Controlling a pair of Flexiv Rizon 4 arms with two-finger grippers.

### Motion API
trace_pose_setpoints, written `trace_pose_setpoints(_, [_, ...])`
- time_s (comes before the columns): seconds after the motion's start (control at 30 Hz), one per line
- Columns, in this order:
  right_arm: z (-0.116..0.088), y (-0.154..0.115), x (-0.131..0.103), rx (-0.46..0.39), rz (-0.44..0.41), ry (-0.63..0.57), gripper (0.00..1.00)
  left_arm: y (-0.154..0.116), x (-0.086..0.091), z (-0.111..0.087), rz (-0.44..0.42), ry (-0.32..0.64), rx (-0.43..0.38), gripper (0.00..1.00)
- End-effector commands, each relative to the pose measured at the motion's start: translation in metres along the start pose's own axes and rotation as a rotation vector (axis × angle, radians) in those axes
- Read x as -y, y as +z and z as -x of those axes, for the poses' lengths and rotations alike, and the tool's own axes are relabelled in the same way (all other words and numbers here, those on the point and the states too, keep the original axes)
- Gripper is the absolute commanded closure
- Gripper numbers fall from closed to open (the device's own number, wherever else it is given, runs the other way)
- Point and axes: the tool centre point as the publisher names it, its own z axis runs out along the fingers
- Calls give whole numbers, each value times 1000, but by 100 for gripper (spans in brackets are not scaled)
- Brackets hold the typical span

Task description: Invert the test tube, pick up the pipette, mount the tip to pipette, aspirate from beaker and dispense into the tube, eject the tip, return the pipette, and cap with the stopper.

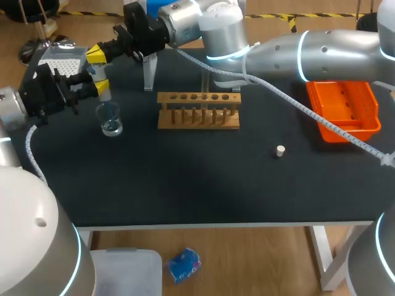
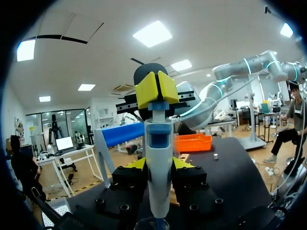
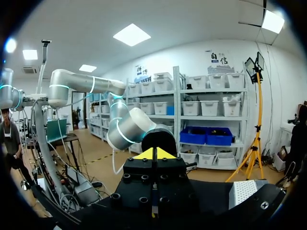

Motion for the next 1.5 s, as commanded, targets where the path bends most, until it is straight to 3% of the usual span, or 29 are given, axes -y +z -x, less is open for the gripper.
trace_pose_setpoints(0.03, [0, -1, -5, -1, -12, -5, 100, 0, 3, 0, 1, -1, -1, 100])
trace_pose_setpoints(0.57, [-8, -6, -35, 0, -37, -49, 100, 0, 3, 0, 1, -1, -1, 100])
trace_pose_setpoints(0.6, [-10, -7, -37, 2, -41, -44, 92, 0, 3, 0, 1, -1, -1, 100])
trace_pose_setpoints(0.63, [-12, -9, -39, 8, -48, -31, 15, 0, 3, 0, 1, -1, -1, 100])
trace_pose_setpoints(0.67, [-15, -11, -41, 9, -52, -31, 0, 0, 3, 0, 1, -1, -1, 100])
trace_pose_setpoints(0.97, [-48, -40, -54, 97, -100, -40, 0, 0, 3, 0, 1, -1, -1, 100])
trace_pose_setpoints(1.5, [-114, -124, -53, 316, -179, -44, 0, 0, 3, 0, 1, -1, -1, 100])
